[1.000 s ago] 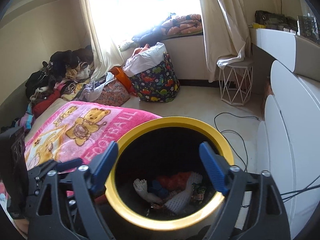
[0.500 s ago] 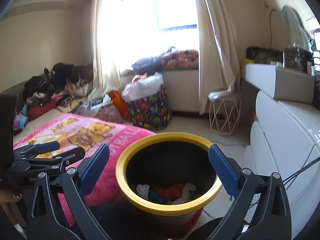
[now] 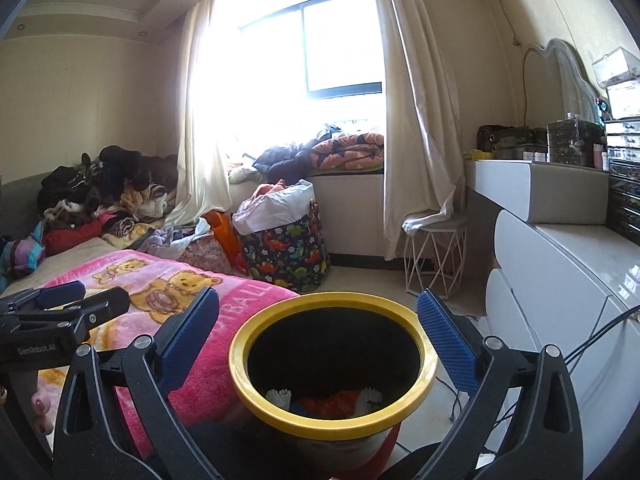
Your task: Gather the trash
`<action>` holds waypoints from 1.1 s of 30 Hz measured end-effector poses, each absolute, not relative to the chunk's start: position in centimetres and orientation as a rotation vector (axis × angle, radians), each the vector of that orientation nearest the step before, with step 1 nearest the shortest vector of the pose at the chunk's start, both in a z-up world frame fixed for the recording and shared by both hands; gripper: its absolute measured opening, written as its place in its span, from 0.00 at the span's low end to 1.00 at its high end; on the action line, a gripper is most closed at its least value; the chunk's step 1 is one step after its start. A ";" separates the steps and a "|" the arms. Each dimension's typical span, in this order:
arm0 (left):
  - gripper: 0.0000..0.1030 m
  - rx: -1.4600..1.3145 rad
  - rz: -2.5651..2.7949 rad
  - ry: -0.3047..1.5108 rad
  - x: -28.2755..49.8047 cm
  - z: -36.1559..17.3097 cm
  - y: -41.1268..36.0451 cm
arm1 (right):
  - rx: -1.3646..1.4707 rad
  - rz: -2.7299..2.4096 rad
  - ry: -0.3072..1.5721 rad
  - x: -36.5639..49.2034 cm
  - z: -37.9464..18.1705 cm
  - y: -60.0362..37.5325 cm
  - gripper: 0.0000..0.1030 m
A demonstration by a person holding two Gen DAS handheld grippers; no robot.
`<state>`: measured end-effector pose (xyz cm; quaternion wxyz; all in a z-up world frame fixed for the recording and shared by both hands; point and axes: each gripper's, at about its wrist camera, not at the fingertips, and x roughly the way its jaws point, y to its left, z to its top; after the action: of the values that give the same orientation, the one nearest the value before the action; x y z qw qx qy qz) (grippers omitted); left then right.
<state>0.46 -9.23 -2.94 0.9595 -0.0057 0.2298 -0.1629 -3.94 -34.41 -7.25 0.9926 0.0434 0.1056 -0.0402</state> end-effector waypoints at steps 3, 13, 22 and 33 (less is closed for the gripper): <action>0.90 -0.015 -0.326 0.465 0.4 -2.9 -9.2 | 0.089 -0.084 0.209 -4.1 -7.4 -34.4 0.94; 0.90 -0.015 -0.316 0.464 0.4 -2.9 -9.1 | 0.092 -0.085 0.213 -4.1 -7.4 -34.6 0.94; 0.90 -0.016 -0.316 0.465 0.4 -2.9 -9.1 | 0.093 -0.087 0.215 -4.1 -7.7 -34.7 0.94; 0.90 -0.016 -0.313 0.461 0.2 -2.8 -8.8 | 0.093 -0.090 0.215 -4.1 -8.0 -34.8 0.94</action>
<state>0.23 -8.79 -2.80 0.9614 -0.0080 0.2275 -0.1545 -4.13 -34.83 -8.01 0.9921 0.0466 0.1075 -0.0447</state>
